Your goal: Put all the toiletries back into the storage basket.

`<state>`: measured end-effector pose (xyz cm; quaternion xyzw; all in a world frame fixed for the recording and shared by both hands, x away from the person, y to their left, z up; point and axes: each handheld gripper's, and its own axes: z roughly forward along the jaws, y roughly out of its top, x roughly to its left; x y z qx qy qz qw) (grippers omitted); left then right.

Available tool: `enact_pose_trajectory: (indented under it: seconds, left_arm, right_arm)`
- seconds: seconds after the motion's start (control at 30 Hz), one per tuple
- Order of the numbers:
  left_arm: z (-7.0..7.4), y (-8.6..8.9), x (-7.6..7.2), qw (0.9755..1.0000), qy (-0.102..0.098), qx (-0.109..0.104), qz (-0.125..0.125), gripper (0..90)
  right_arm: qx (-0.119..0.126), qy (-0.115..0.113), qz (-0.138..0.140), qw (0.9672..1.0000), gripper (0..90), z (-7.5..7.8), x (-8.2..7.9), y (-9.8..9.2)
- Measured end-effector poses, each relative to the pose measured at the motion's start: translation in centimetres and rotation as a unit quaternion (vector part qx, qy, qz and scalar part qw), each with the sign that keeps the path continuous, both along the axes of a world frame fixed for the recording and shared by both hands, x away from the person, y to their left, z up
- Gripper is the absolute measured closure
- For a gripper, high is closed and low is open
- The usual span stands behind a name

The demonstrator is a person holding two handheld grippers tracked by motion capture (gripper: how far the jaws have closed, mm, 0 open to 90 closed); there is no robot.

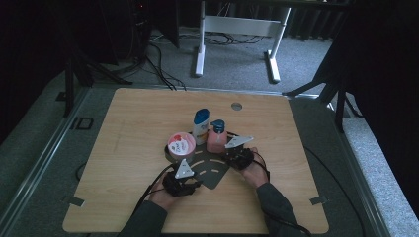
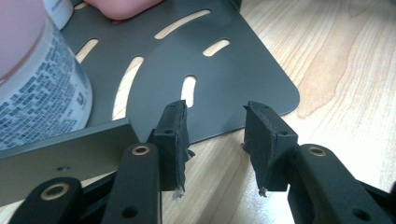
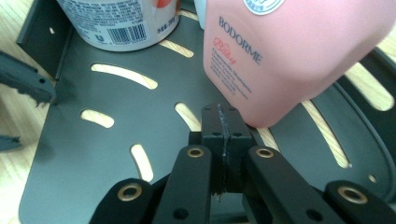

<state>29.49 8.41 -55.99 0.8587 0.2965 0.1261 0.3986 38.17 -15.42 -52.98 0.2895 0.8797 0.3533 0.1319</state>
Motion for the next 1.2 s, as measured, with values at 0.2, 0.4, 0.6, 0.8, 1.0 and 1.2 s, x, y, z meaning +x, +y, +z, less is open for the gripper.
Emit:
enact_pose_trajectory:
  seconds: [0.2,0.4,0.6,0.8,1.0,1.2]
  left_arm:
    - [0.4,0.3,-0.5,0.9999,-0.011,-0.001,0.004,57.4]
    - [1.1,0.7,-0.9,0.9996,-0.027,-0.002,0.008,57.3]
    - [1.6,1.2,-1.4,0.9994,-0.034,-0.001,0.009,57.0]
    - [1.9,1.6,-1.9,0.9992,-0.039,-0.002,0.012,56.9]
    - [2.2,2.1,-2.3,0.9988,-0.046,0.0,0.015,56.7]
    - [2.4,2.8,-2.5,0.9985,-0.048,-0.001,0.026,56.2]
  right_arm:
    - [0.028,-0.014,-0.011,0.9994,90.0,1.1,-1.1,-1.2]
    - [0.041,-0.026,-0.02,0.9986,90.0,1.6,-2.4,-2.5]
    - [0.048,-0.028,-0.034,0.9979,89.7,1.4,-3.4,-3.8]
    - [0.053,-0.021,-0.046,0.9973,89.2,0.7,-4.1,-5.1]
    - [0.049,-0.01,-0.057,0.9971,88.8,0.0,-4.2,-5.9]
    - [0.046,-0.006,-0.063,0.9969,88.8,-0.4,-4.1,-6.3]
